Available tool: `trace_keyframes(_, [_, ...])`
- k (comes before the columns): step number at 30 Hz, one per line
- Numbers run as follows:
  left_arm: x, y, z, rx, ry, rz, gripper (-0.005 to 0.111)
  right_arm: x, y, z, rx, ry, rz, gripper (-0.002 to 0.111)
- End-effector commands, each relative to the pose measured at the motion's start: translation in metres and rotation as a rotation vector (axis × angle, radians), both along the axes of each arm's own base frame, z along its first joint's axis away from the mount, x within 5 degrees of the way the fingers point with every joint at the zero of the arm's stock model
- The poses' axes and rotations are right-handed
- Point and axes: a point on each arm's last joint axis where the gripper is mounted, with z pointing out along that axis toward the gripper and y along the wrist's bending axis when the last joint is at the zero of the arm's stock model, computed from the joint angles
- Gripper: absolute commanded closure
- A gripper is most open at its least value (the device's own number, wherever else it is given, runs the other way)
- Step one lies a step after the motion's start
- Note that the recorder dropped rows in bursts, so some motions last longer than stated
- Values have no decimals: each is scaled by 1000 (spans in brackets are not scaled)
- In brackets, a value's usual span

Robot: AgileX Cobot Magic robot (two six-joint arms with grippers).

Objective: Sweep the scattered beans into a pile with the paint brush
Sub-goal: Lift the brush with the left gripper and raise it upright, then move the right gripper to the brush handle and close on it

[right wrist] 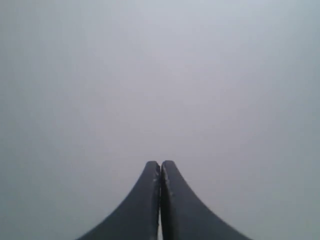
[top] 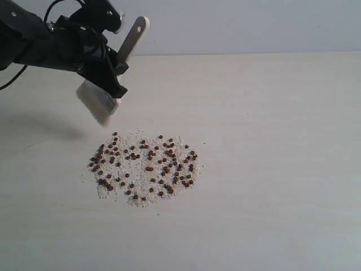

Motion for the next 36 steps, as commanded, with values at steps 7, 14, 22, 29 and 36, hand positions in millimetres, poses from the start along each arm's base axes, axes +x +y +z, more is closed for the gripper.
trace_keyframes(7, [-9, -31, 20, -132, 14, -2, 107, 38, 12, 47, -267, 87, -9, 108])
trace_keyframes(14, [-20, -44, 20, -122, 4, -51, 107, 114, 42, 44, -527, 296, 254, 105])
trace_keyframes(22, [-26, -51, 20, -121, 1, -77, 107, 188, 87, 2, -540, 396, 683, 77])
trace_keyframes(29, [-26, -57, 27, -196, 34, -43, 107, 256, 161, -48, -576, 357, 793, 57])
trace_keyframes(36, [-26, -57, 28, -249, 75, -3, 107, 279, 179, -40, -510, 264, 787, 50])
